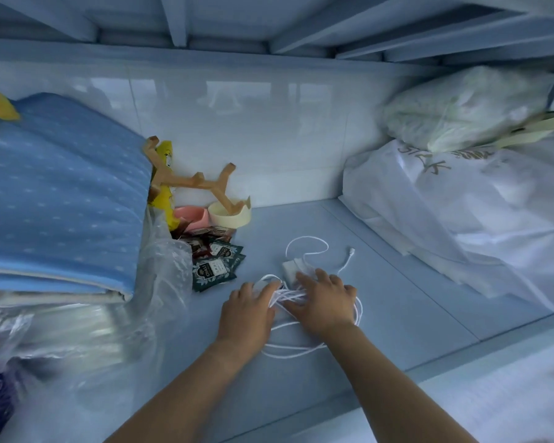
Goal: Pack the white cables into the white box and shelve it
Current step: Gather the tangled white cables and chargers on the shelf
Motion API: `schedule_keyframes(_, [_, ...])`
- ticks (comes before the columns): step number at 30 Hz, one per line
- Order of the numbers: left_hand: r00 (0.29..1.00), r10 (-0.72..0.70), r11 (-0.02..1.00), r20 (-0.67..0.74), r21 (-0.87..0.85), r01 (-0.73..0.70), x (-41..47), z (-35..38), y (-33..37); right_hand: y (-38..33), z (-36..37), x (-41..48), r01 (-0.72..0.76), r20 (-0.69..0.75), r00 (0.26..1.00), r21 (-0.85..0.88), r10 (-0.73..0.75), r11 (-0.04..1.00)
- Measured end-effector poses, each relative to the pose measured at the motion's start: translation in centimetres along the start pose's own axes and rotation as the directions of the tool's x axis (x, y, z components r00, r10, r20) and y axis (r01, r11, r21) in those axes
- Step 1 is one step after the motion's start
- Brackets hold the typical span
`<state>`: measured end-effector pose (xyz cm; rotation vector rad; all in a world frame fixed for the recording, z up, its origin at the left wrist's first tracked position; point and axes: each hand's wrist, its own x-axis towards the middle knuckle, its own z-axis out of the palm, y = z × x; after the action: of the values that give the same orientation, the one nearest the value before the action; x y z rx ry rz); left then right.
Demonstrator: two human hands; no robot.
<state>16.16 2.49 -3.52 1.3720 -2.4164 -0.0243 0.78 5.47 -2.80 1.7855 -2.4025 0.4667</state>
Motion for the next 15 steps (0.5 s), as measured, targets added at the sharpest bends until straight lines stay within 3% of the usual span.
schedule_keyframes(6, [0.997,-0.049,0.998,-0.055,-0.048,0.046,0.3,0.7,-0.1,-0.2,0.7,0.2,-0.036,-0.092,0.995,0.121,0.047,0.992])
schedule_keyframes(12, [0.990,-0.103,0.972,-0.098,-0.220,0.080,1.7,0.0,-0.6,-0.3,0.9,1.1,-0.063,-0.039,0.997,0.120,0.069,0.991])
schedule_keyframes(15, [0.993,-0.097,0.976,-0.068,-0.202,0.082,2.2,-0.1,-0.7,-0.5,1.0,1.4,-0.078,-0.044,0.996,0.117,0.083,0.990])
